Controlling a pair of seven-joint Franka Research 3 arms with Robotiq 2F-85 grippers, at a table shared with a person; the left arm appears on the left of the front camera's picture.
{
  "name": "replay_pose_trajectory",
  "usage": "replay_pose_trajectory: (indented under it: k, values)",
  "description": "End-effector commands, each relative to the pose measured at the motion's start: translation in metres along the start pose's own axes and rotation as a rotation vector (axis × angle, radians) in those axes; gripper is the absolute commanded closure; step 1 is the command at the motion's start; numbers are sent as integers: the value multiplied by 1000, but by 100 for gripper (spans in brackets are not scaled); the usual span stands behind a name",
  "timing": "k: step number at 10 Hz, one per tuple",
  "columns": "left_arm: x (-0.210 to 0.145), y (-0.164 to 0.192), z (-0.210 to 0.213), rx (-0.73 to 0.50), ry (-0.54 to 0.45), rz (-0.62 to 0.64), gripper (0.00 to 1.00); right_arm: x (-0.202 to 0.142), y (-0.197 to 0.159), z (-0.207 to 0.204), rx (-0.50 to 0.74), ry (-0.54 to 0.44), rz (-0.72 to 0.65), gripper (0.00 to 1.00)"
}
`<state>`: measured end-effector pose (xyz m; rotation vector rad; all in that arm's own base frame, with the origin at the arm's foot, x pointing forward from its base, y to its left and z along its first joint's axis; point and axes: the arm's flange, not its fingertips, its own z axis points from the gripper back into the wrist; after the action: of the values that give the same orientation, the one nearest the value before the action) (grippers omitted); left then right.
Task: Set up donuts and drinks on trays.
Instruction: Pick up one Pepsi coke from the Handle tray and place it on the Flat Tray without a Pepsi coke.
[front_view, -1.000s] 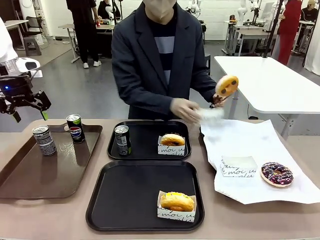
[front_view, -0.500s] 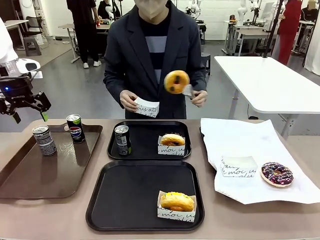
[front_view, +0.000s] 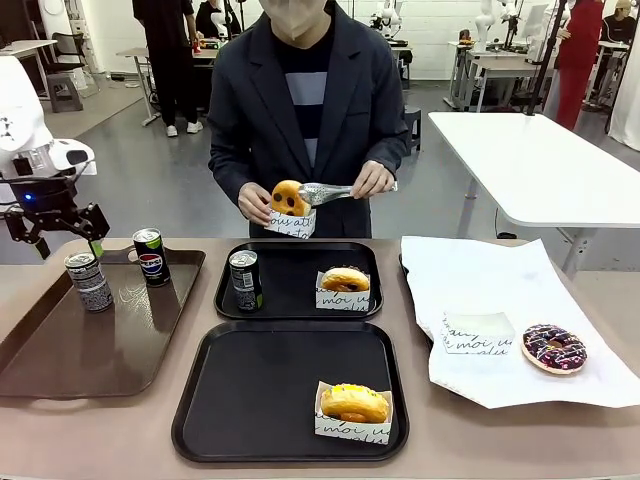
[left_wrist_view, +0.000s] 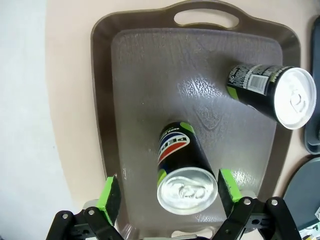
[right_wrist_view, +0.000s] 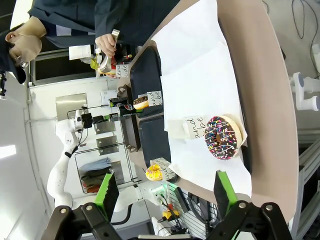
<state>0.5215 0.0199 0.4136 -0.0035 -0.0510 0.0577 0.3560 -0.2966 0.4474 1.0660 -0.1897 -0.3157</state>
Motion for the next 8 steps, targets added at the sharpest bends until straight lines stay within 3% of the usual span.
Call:
replay_pose_trajectory:
  k: [1, 8]
  values:
    - [5, -4, -6, 15, -2, 1, 0, -2, 1, -1, 10, -1, 7, 0]
    - [3, -14, -24, 8, 70, -10, 0, -2, 1, -1, 10, -1, 7, 0]
